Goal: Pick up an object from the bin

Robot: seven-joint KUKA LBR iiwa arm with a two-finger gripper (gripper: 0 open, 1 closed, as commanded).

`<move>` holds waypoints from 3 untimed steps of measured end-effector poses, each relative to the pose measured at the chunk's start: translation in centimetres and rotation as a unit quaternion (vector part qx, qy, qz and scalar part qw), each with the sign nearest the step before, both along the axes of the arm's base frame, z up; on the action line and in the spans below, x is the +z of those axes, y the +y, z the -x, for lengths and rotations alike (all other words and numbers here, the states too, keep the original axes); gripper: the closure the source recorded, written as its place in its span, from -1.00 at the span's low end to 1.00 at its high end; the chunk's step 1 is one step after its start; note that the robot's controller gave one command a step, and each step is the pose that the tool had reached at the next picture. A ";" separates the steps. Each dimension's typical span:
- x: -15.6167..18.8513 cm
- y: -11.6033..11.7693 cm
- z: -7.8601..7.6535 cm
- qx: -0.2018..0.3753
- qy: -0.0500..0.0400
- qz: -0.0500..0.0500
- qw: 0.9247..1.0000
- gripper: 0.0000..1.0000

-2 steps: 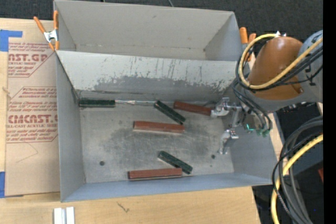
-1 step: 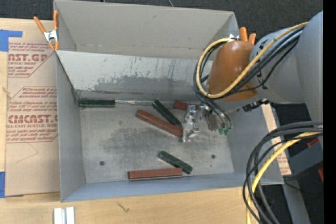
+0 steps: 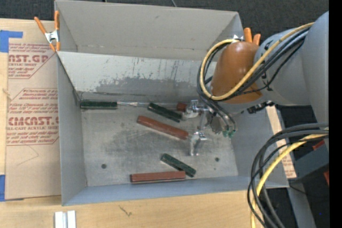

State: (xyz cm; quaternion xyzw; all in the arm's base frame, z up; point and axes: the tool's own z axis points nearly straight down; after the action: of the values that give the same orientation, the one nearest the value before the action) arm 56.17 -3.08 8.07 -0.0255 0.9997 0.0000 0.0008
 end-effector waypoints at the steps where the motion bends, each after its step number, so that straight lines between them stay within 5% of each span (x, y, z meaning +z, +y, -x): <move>1: 0.0 0.0 0.0 0.000 0.000 0.000 1.000 -1.00; 2: -0.3 5.7 -0.2 -0.020 -0.009 -0.001 1.000 1.00; 3: -0.7 5.7 0.2 -0.019 -0.001 0.000 1.000 -1.00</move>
Offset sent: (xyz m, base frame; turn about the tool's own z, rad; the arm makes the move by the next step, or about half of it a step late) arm -0.0043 0.0561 -0.0107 0.0403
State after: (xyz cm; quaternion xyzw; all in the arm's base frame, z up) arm 55.93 2.64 7.32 -0.0063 1.0000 0.0002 0.0021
